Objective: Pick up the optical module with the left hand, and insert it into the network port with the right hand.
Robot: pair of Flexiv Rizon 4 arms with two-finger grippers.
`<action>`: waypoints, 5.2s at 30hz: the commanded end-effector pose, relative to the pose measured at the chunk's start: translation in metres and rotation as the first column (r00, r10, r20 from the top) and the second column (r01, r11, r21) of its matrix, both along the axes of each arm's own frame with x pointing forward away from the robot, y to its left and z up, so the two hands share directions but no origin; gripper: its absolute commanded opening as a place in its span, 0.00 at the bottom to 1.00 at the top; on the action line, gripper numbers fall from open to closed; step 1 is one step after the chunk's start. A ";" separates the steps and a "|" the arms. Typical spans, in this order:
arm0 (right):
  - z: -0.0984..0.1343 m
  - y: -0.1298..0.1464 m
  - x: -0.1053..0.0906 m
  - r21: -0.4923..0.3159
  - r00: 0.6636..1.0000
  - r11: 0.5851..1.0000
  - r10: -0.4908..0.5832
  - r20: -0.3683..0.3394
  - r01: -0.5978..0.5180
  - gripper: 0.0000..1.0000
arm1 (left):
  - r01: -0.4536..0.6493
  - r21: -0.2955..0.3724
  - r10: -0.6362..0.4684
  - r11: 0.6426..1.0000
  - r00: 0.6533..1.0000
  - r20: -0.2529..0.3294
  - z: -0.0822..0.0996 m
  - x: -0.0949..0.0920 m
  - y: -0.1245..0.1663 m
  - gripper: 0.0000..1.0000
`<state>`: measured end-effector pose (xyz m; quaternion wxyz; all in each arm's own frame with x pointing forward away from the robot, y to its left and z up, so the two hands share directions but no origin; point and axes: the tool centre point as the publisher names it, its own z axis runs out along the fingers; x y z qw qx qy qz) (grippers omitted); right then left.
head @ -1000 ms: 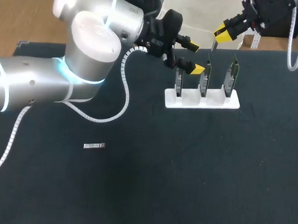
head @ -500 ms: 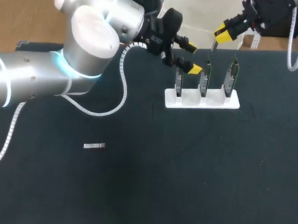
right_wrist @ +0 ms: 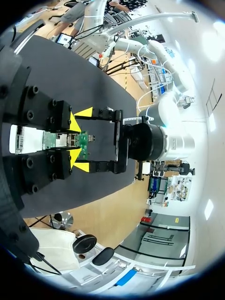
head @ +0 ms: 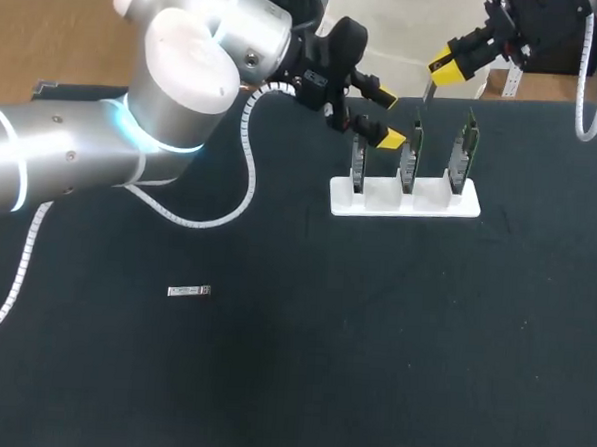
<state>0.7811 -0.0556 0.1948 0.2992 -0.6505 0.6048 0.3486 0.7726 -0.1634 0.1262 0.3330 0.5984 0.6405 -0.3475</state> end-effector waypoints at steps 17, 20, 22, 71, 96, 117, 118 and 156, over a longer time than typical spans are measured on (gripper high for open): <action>-0.004 0.009 0.002 -0.047 0.999 0.998 0.037 0.009 -0.036 0.00 | 0.005 0.007 -0.005 1.000 1.000 -0.005 0.001 0.004 -0.002 1.00; -0.005 0.011 0.002 -0.056 0.999 0.997 0.044 0.007 -0.044 0.00 | 0.005 0.007 -0.005 1.000 1.000 -0.005 0.001 0.004 -0.002 1.00; -0.006 0.011 0.002 -0.060 0.999 0.997 0.047 0.007 -0.046 0.00 | 0.005 0.007 -0.005 1.000 1.000 -0.005 0.001 0.004 -0.002 1.00; -0.010 0.011 -0.009 -0.080 0.999 0.996 0.049 0.023 -0.047 0.00 | 0.013 0.010 -0.013 1.000 1.000 -0.006 0.000 -0.004 -0.005 1.00; -0.010 0.011 -0.010 -0.084 0.999 0.995 0.050 0.021 -0.048 0.00 | -0.003 0.016 0.003 1.000 1.000 -0.012 -0.003 -0.008 0.000 1.00; -0.023 0.013 -0.012 -0.118 0.999 0.992 0.043 0.009 -0.041 0.00 | -0.003 0.016 0.003 1.000 1.000 -0.012 -0.003 -0.008 0.000 1.00; -0.023 0.013 -0.012 -0.116 0.999 0.992 0.040 0.009 -0.039 0.00 | -0.003 0.016 0.003 1.000 1.000 -0.012 -0.003 -0.008 0.000 1.00; -0.025 0.011 -0.014 -0.116 1.000 0.993 0.024 0.007 -0.023 0.00 | -0.003 0.016 0.003 1.000 1.000 -0.012 -0.003 -0.008 0.000 1.00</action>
